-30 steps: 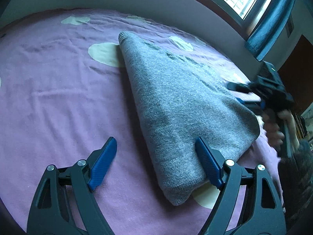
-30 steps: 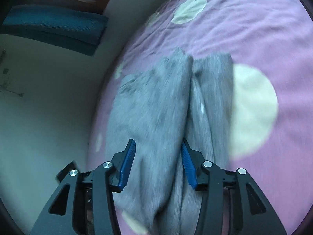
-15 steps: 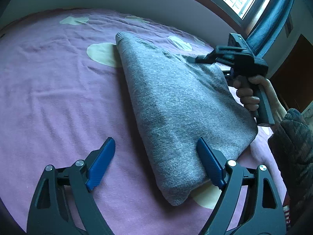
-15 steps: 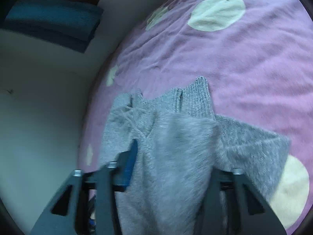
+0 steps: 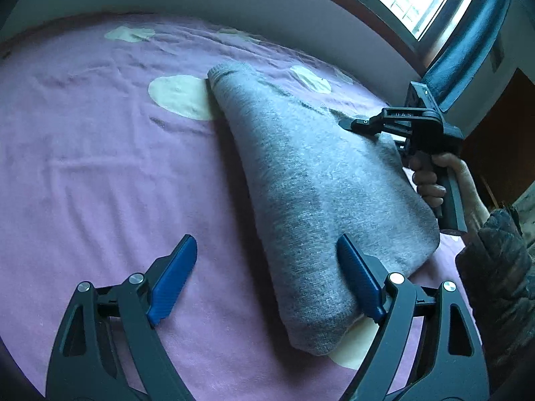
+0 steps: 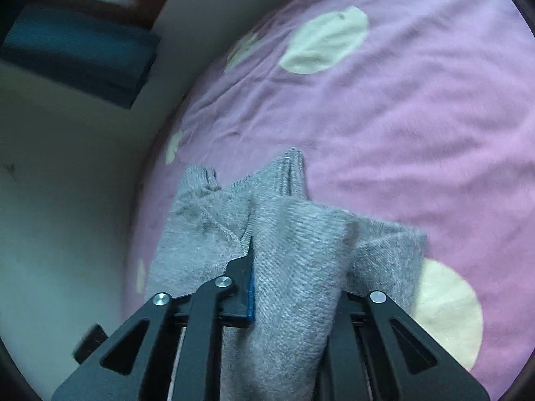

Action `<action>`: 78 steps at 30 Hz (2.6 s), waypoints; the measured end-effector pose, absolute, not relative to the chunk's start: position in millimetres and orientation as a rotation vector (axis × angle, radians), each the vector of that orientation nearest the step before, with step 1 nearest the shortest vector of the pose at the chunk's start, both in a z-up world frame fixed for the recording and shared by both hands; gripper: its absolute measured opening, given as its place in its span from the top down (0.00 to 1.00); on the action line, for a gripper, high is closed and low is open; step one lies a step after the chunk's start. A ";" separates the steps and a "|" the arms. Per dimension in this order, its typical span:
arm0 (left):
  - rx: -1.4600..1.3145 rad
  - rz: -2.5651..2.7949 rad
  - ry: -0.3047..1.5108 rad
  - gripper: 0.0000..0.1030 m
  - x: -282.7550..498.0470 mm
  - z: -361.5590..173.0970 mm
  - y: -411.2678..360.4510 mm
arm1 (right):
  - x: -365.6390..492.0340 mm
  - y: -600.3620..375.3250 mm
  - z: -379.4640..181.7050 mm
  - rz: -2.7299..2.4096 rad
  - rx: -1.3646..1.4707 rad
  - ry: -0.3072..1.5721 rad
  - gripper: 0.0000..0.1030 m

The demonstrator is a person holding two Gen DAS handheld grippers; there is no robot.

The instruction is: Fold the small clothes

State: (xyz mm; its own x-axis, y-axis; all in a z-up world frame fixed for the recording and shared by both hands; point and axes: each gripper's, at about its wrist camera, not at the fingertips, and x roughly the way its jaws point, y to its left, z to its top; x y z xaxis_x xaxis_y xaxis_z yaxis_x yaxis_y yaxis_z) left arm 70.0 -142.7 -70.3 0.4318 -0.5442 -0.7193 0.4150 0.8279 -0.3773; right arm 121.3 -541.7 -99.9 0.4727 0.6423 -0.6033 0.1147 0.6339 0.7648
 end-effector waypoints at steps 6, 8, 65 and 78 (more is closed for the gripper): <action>-0.149 -0.602 0.947 0.17 69.5 -72.6 -143.6 | 62.9 -558.1 -66.3 0.352 0.838 0.985 0.51; -0.156 -0.605 0.950 0.17 70.4 -73.9 -142.9 | 30.8 -562.4 -57.6 0.359 0.835 0.973 0.49; -0.214 -0.635 0.943 0.13 72.3 -77.5 -138.6 | -92.7 -523.6 -84.8 0.326 1.035 0.894 0.49; -0.221 -0.638 0.942 0.12 72.0 -77.6 -138.9 | -40.6 -519.6 -89.0 0.331 1.021 0.912 0.49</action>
State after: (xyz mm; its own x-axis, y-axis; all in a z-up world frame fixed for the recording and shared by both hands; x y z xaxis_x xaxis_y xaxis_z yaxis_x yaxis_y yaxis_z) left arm 72.0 -138.9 -77.6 0.4215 -0.5975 -0.6821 0.4119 0.7963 -0.4430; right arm -40.6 -519.6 -89.0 0.6020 0.6254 -0.4965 0.1618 0.5133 0.8428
